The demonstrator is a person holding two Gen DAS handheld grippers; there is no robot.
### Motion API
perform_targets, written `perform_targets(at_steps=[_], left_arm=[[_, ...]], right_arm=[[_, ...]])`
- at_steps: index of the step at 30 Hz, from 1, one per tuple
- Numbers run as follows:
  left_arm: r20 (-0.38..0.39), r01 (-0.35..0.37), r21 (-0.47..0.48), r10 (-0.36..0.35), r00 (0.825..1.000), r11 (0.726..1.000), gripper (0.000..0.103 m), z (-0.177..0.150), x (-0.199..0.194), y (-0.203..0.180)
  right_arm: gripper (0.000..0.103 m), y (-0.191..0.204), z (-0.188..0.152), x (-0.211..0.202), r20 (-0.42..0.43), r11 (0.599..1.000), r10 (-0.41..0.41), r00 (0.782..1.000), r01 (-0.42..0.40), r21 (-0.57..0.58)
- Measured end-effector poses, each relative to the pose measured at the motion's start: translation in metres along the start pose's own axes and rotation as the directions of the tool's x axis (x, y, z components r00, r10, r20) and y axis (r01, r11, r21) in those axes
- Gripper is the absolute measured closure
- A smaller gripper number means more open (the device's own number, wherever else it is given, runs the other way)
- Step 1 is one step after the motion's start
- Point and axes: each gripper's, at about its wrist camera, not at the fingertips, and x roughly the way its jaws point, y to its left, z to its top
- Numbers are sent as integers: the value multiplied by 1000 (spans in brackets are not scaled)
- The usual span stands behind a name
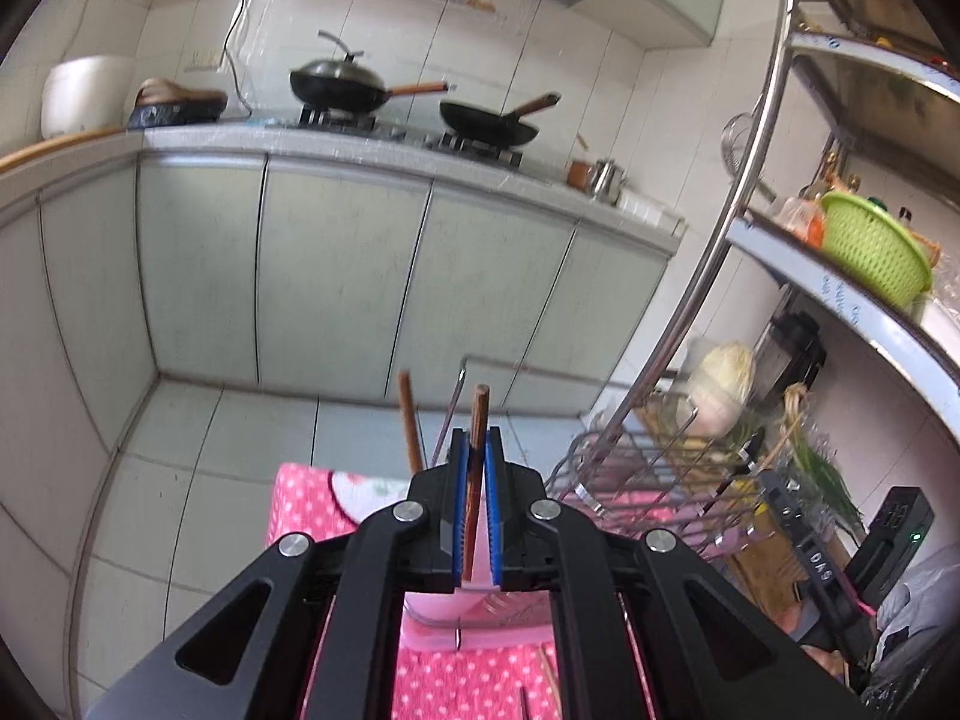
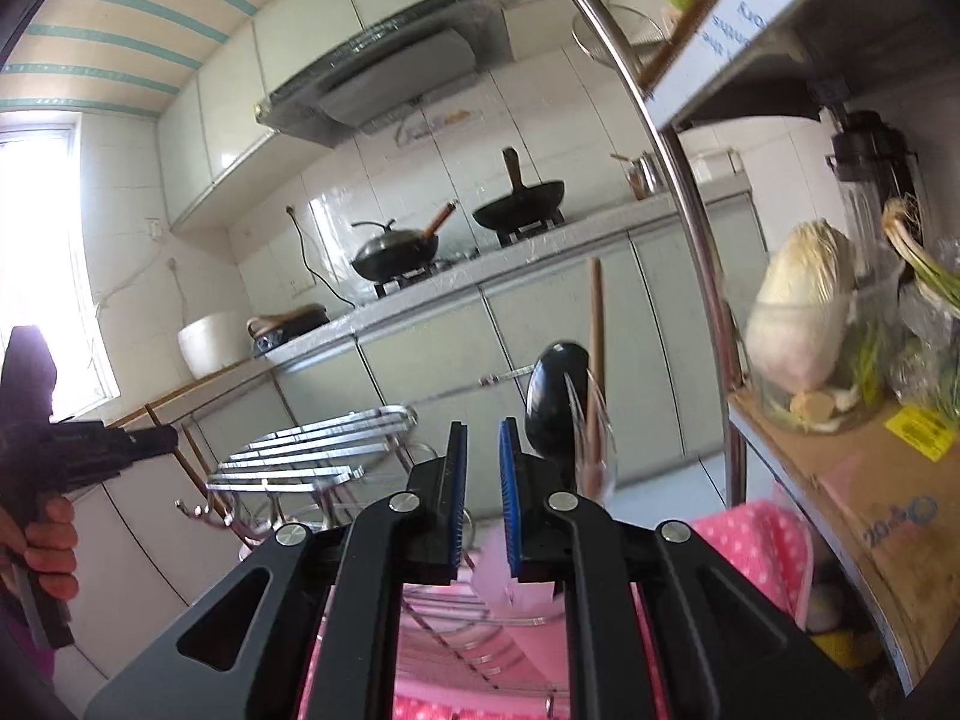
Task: Organize utensils
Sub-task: 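Carry the black spoon and chopstick over the pink cup while both tools release them, then grasp a wooden chopstick with the left tool while the right tool grasps another chopstick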
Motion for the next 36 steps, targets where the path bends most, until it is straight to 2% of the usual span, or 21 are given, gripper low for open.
perform_targets(at_steps=[4, 10, 11, 13, 16, 21, 25, 28, 32, 36], left_arm=[[-17, -23, -19, 23, 1000, 1000, 98, -7, 10, 6], [-27, -11, -92, 9, 1000, 996, 94, -11, 14, 18], [-29, -14, -100, 11, 1000, 995, 92, -12, 14, 20], [-28, -22, -118, 19, 999, 993, 82, -12, 12, 22], [-14, -6, -143, 4, 1000, 990, 77, -11, 4, 25], [12, -6, -157, 8, 1000, 988, 74, -13, -15, 28], [-3, -21, -148, 21, 1000, 989, 74, -25, -26, 31], [-46, -68, -109, 63, 997, 992, 74, -40, -28, 29], [-116, -68, -83, 59, 992, 994, 74, -65, -24, 27], [-202, -42, -54, 30, 979, 998, 74, -91, -11, 22]], right_arm=[[92, 0, 1, -3, -41, 1000, 11, 999, -10, 21], [90, 6, -5, -15, -112, 1000, 9, 994, -7, 16], [85, 7, -6, -18, -120, 1000, 5, 993, -4, 13], [72, 9, -9, -25, -135, 1000, 1, 991, 1, 11], [66, 11, -13, -34, -157, 1000, -14, 987, 15, -1], [66, 9, -23, -43, -231, 999, -36, 972, 40, 12], [66, 8, -40, -45, -314, 997, -65, 947, 71, 7], [66, 10, -54, -45, -368, 996, -85, 926, 88, -8], [66, 9, -77, -40, -475, 995, -85, 876, 99, 4], [66, 2, -96, -34, -561, 993, -31, 827, 88, 75]])
